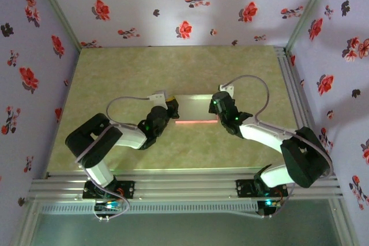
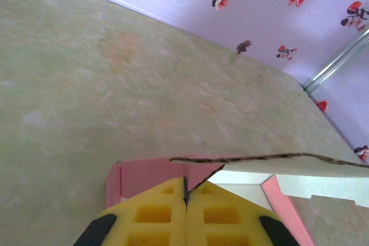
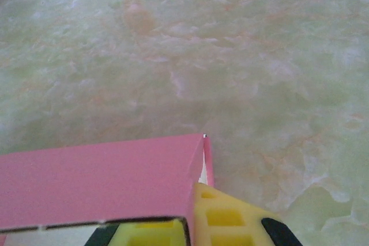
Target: Fold the paper box
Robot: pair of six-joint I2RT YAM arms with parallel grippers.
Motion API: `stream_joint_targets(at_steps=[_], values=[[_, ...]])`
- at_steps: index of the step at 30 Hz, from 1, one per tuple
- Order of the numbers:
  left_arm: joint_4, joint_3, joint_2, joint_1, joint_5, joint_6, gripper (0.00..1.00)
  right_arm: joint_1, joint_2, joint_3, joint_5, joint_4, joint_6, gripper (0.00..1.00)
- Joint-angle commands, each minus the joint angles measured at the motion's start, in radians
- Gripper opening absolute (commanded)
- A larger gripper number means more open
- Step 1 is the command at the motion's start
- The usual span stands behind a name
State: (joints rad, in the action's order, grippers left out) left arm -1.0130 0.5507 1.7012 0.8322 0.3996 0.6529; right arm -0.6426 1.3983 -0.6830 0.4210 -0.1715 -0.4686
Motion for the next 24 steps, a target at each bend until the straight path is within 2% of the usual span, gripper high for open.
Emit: stream_joint_targets(at_steps=[1,9,14,16,24], values=[[-0.024,-0.055,0.051,0.018,-0.018,0.032,0.03,-0.007,-0.001,0.041,-0.022,0.019,-0.03,0.08],[-0.064,-0.078,0.081,0.025,-0.016,0.044,0.05,-0.007,0.005,0.072,-0.036,-0.006,-0.051,0.1],[-0.07,-0.093,0.087,0.027,-0.01,0.037,0.09,-0.007,-0.042,0.093,-0.052,0.015,-0.056,0.17],[-0.072,-0.097,0.09,0.028,-0.008,0.03,0.09,-0.007,-0.084,0.101,-0.066,0.045,-0.053,0.22],[-0.096,-0.107,0.111,0.03,-0.008,0.008,0.11,-0.003,-0.349,0.149,-0.214,0.245,-0.046,0.51]])
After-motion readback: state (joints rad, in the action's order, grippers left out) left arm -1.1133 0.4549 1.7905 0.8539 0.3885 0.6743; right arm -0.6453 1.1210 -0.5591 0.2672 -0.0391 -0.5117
